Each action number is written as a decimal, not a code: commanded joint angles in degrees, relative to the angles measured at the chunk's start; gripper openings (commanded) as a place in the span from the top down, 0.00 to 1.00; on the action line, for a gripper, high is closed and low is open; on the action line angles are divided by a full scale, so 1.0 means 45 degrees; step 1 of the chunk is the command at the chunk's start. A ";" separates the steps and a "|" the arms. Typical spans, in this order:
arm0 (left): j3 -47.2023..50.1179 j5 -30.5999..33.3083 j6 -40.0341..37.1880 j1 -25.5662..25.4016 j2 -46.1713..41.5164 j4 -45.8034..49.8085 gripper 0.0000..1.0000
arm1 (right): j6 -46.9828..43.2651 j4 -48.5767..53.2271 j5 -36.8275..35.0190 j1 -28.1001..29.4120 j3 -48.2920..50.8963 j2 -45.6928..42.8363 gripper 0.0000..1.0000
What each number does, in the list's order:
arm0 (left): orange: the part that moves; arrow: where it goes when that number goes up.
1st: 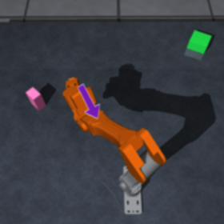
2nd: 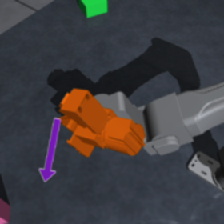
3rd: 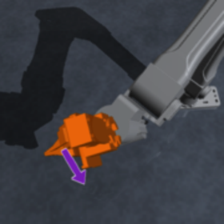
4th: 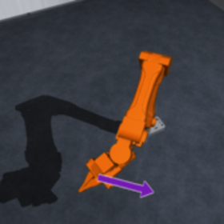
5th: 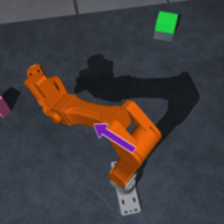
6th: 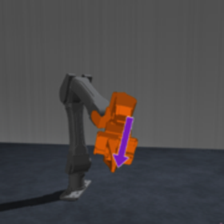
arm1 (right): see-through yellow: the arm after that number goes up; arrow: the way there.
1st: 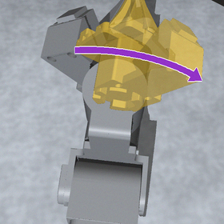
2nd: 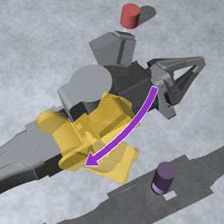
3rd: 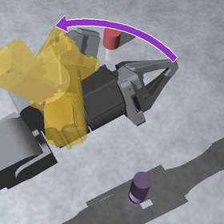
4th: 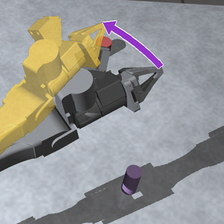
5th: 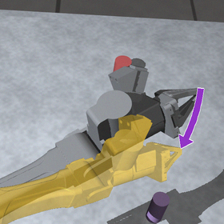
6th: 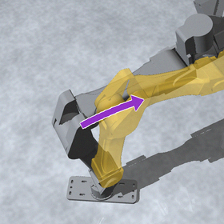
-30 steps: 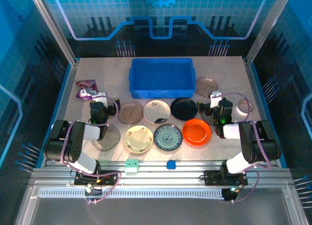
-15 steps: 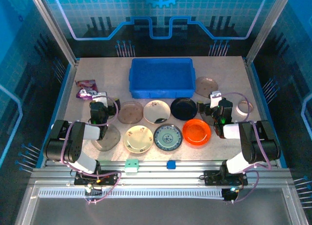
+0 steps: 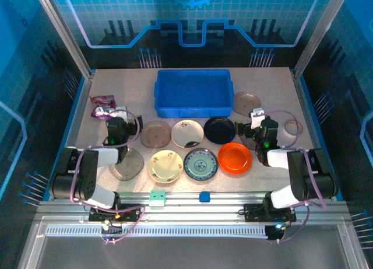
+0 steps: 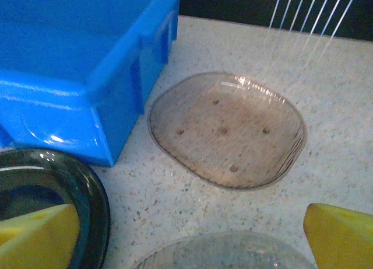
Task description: Place the plates into the plastic bin on the countertop
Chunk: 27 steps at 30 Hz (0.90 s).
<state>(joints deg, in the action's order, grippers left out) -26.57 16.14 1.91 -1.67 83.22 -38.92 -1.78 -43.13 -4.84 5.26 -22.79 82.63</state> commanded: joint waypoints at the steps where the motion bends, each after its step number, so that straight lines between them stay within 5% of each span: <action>1: -0.1283 0.1261 0.0870 -0.0059 -0.1322 0.2520 0.01 | -0.0536 0.2122 -0.2711 0.1235 -0.1399 -0.1272 0.00; 5: -0.3458 0.1248 0.3496 0.0179 -0.2003 0.6880 0.01 | 0.1387 0.6536 -0.3639 0.1803 -0.4081 -0.2169 0.00; 11: -0.6668 0.0207 0.4561 0.0546 -0.1125 1.2256 0.01 | 0.2649 1.1372 -0.3260 0.3469 -0.7594 -0.2396 0.00; 16: -0.6833 -0.1969 0.4845 0.1780 -0.1175 1.3236 0.06 | 0.3840 1.3233 -0.1572 0.4257 -0.8628 -0.1820 0.00; 27: -0.5438 -0.3111 0.5744 0.3589 -0.0139 1.2898 0.25 | 0.4845 1.3202 0.1001 0.4847 -0.8725 -0.0120 0.13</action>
<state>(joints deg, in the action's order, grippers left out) -52.69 4.80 25.85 13.58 80.49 19.07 18.24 14.37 -4.16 26.46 -60.82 80.71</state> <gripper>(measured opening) 0.768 0.880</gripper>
